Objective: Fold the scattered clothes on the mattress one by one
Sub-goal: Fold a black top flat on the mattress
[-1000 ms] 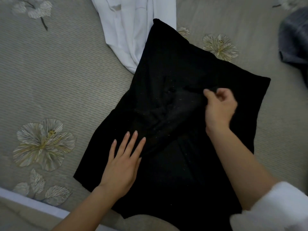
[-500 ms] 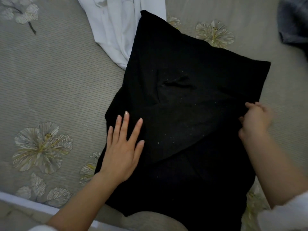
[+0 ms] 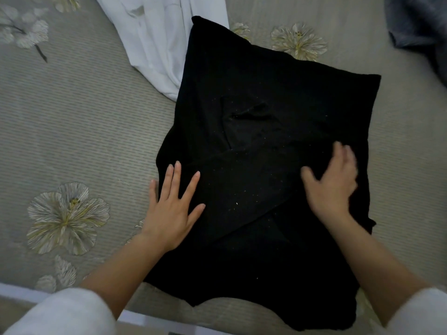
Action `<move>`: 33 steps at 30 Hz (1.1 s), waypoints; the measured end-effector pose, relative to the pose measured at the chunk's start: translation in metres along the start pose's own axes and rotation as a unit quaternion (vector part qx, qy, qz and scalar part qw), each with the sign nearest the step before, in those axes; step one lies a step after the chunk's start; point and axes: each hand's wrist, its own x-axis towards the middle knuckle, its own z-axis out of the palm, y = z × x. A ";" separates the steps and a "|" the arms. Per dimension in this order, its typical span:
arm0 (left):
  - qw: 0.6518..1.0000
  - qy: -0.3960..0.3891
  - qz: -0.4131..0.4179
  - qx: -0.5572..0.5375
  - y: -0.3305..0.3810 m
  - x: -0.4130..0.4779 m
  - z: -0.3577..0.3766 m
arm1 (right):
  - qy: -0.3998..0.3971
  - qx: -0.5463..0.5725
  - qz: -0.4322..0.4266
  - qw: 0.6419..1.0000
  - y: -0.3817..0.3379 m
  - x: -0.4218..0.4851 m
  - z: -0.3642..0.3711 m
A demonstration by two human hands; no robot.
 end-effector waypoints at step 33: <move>0.967 -0.166 0.186 0.062 0.036 -0.044 -0.044 | -0.253 -0.119 -0.070 0.958 0.107 -0.128 -0.050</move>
